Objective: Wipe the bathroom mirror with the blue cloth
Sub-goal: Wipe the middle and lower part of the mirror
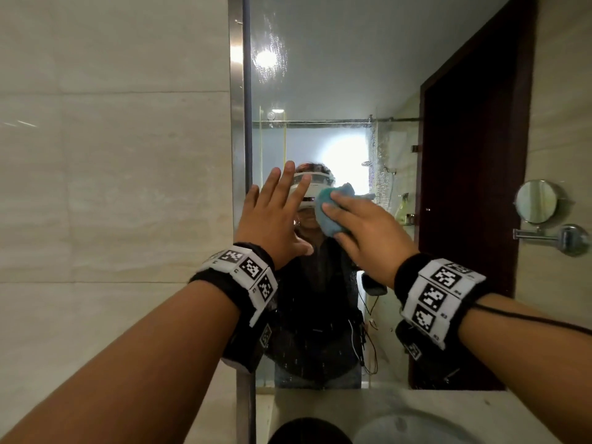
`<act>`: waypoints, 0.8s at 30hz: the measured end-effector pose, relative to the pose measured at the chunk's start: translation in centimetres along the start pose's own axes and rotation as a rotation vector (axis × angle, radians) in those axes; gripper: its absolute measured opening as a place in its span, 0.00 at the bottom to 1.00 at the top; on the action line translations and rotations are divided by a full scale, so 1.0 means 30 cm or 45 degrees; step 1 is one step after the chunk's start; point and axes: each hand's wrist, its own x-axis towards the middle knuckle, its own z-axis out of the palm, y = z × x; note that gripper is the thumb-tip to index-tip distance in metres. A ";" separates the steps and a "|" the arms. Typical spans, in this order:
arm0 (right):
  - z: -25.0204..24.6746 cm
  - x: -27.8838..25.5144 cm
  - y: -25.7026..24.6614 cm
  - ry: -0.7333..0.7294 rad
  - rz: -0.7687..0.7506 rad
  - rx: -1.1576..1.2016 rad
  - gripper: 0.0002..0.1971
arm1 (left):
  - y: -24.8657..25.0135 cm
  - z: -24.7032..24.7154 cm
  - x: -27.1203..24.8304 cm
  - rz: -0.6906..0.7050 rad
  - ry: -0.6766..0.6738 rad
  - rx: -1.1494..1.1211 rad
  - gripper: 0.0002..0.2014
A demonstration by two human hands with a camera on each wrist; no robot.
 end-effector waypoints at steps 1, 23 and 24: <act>0.018 -0.021 -0.007 -0.044 -0.065 -0.051 0.22 | -0.004 0.002 0.001 0.003 0.001 0.008 0.58; 0.002 -0.011 -0.019 -0.028 -0.049 -0.116 0.17 | 0.005 0.008 0.007 -0.014 -0.012 0.014 0.63; 0.023 -0.062 -0.021 -0.082 -0.146 -0.155 0.18 | 0.005 0.007 0.007 -0.014 -0.012 0.015 0.63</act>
